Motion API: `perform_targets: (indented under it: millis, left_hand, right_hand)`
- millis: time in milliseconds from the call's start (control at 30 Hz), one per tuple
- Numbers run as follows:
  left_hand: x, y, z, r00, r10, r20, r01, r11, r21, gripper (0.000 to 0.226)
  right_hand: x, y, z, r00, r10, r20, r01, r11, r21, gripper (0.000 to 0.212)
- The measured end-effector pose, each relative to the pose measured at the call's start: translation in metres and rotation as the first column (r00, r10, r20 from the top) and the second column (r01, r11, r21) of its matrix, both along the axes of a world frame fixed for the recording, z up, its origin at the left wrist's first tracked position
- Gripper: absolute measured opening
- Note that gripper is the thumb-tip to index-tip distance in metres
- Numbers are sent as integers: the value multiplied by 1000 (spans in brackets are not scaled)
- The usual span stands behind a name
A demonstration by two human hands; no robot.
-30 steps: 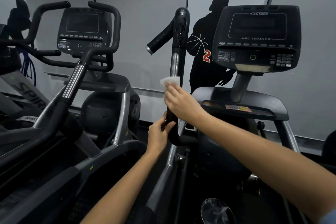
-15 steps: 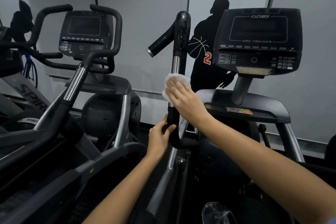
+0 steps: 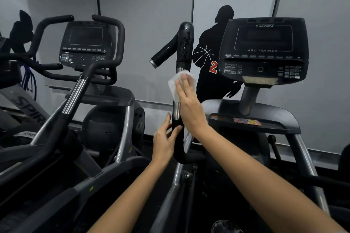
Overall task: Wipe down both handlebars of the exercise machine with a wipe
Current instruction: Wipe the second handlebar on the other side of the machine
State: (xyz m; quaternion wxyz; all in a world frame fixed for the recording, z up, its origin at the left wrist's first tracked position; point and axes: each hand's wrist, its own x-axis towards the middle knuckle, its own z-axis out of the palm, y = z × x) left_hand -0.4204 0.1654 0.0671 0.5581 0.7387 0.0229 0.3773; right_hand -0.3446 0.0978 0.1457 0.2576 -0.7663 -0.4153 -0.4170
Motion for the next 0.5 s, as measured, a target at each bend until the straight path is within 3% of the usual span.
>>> perform_targets:
  millis: [100,300,500]
  left_hand:
    - [4,-2,12,999,19,38,-19,1000,7,53]
    - [12,3,11,997,69,24,-70,997,15,51]
    - [12,5,13,997,77,12,-77,997,7,51]
  right_hand:
    - [7,5,11,999,12,-46,-9,998,64,68]
    - [-1,-3,-18,998,33,-59,-31,999,40,65]
    - [11,2,32,996,43,-74,-37,996,77,71]
